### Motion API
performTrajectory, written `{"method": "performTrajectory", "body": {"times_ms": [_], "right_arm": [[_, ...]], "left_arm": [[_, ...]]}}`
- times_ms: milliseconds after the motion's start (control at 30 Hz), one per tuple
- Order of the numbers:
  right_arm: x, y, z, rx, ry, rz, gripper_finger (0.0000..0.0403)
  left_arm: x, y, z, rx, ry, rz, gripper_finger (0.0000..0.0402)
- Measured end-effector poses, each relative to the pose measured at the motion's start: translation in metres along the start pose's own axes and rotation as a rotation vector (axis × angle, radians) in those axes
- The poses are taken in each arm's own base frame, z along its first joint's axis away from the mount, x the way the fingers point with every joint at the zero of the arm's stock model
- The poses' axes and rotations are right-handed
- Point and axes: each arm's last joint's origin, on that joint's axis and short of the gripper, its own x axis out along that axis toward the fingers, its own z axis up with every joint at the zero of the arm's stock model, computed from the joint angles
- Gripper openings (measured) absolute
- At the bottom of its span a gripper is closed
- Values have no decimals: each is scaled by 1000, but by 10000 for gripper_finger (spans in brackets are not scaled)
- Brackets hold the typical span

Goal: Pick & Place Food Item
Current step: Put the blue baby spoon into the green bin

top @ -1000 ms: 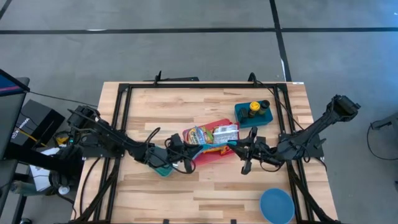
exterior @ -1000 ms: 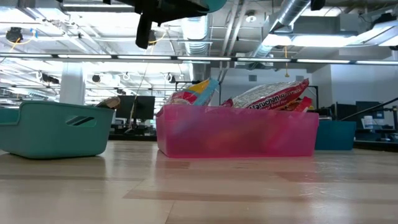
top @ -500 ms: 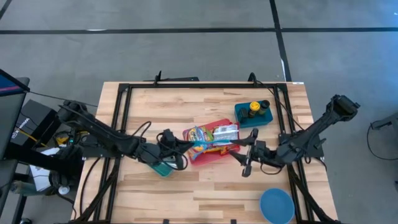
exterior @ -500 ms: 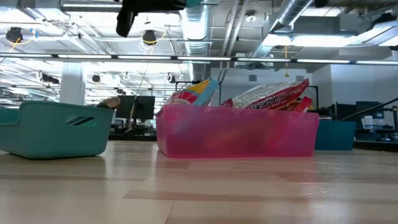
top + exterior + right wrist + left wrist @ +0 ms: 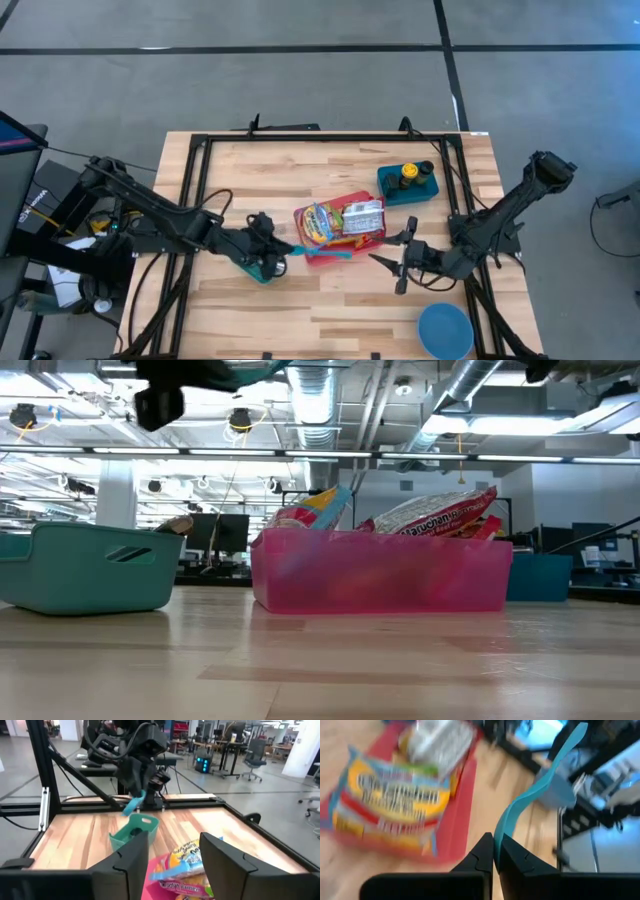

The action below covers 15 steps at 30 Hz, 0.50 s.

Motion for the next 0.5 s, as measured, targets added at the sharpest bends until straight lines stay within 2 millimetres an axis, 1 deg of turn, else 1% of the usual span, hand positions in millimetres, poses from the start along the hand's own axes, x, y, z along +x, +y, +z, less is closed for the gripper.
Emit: {"method": "performTrajectory", "body": {"times_ms": [167,333,433,500], "right_arm": [[0,0,-4,1,26,-3,164],[0,0,-4,4,30,-3,164],[0,0,-4,4,30,-3,163],[0,0,-4,4,30,-3,162]], "left_arm": [[-6,9,-10,-64,197,9,2],[-9,18,-21,-144,380,71,2],[-12,21,-25,-154,450,91,3],[-17,23,-24,-155,480,88,3]]}}
